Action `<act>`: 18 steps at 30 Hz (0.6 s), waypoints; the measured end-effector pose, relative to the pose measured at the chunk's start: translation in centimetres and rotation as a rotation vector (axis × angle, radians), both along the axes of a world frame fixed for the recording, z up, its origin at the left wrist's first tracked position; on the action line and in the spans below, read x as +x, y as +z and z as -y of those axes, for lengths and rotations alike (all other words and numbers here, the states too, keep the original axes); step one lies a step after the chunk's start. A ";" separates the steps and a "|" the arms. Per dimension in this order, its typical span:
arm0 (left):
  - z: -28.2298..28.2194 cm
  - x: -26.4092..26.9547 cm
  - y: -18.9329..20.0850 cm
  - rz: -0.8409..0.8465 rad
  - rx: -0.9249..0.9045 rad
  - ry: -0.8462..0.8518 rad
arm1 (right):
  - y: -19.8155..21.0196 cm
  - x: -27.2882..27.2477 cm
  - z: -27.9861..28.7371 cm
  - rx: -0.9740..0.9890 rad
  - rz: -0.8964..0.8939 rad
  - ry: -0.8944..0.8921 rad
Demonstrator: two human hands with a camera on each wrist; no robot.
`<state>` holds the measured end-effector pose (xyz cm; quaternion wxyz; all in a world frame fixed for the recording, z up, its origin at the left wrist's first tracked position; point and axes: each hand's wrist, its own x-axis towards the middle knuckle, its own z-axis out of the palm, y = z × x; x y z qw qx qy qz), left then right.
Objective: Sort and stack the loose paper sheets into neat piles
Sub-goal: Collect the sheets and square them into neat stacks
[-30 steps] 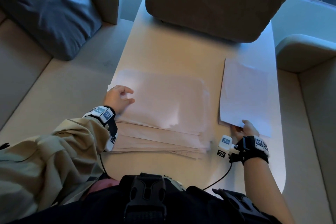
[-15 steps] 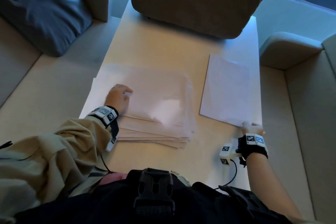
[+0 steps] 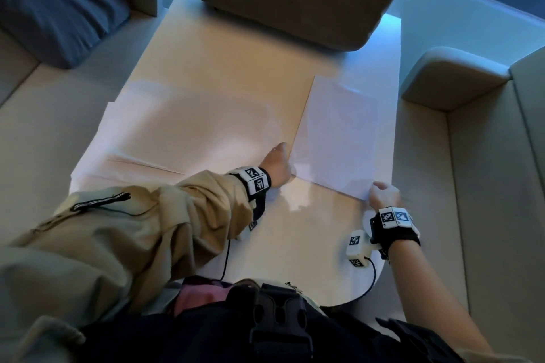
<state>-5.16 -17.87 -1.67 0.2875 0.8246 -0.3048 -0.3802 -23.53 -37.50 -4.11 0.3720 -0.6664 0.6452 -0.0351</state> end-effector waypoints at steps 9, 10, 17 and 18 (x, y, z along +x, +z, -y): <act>2.4 -2.2 -1.3 -0.084 0.061 0.150 | -0.3 0.3 1.5 -0.013 0.000 0.033; 2.5 -2.5 -1.4 -0.072 0.049 0.156 | -0.3 0.4 1.8 -0.015 -0.005 0.033; 2.9 -3.5 -1.4 -0.054 0.038 0.168 | -0.4 0.5 1.8 -0.023 -0.062 0.048; 2.9 -3.5 -1.5 -0.052 0.035 0.171 | -0.3 0.5 1.7 -0.016 -0.070 0.052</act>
